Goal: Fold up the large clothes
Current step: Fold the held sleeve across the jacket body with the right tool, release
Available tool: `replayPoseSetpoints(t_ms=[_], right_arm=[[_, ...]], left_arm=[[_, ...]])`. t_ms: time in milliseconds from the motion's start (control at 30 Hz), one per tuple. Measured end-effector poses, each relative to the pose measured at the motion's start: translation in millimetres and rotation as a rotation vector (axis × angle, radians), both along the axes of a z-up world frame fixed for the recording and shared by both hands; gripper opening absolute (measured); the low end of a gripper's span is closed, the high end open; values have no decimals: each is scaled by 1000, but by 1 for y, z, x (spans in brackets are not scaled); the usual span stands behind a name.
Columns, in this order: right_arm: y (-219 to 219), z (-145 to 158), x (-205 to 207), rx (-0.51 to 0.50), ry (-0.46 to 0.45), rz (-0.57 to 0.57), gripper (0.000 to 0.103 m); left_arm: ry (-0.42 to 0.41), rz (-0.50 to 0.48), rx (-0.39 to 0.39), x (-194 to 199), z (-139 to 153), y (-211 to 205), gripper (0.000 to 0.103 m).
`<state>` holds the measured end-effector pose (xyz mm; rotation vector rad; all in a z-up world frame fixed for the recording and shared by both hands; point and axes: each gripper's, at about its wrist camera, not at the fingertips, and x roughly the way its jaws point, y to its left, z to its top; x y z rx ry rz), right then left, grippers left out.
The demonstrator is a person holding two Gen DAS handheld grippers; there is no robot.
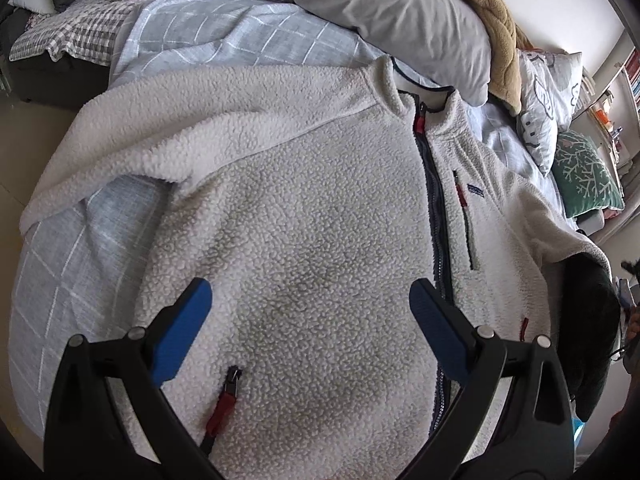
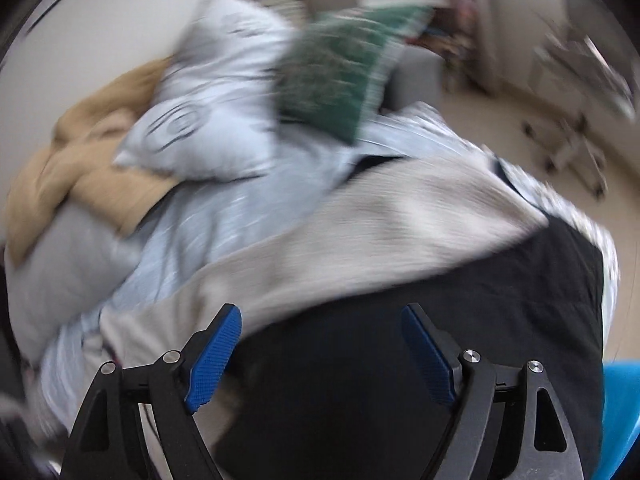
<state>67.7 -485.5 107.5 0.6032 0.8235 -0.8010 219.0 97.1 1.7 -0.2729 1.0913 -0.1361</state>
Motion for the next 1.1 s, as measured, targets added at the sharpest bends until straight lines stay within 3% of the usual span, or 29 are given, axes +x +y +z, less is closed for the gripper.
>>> replayPoseSetpoints(t_ms=[133, 267, 433, 500, 567, 633, 733, 867, 967, 1100], right_arm=[[-51, -16, -41, 127, -90, -149, 84], [-76, -32, -53, 215, -154, -207, 84], [-92, -41, -46, 212, -202, -257, 81], [-96, -43, -38, 198, -205, -256, 64], [-96, -43, -33, 188, -210, -237, 16], [-90, -40, -26, 162, -213, -224, 13], [-69, -16, -6, 50, -199, -154, 11], [-20, 37, 29, -85, -250, 29, 11], [33, 73, 61, -176, -291, 195, 11], [129, 103, 109, -303, -269, 447, 11]], left_arm=[[13, -9, 26, 4, -7, -5, 99], [39, -26, 45, 8, -16, -9, 99], [62, -22, 51, 12, -23, -8, 99], [62, -17, 50, 13, -24, -7, 99], [63, -10, 46, 15, -24, -6, 99], [64, -2, 39, 16, -24, -5, 99], [64, 4, 24, 17, -22, -2, 99], [52, 2, 17, 15, -19, -1, 99], [44, 7, 9, 14, -17, 2, 99], [30, 6, -2, 12, -12, 6, 99]])
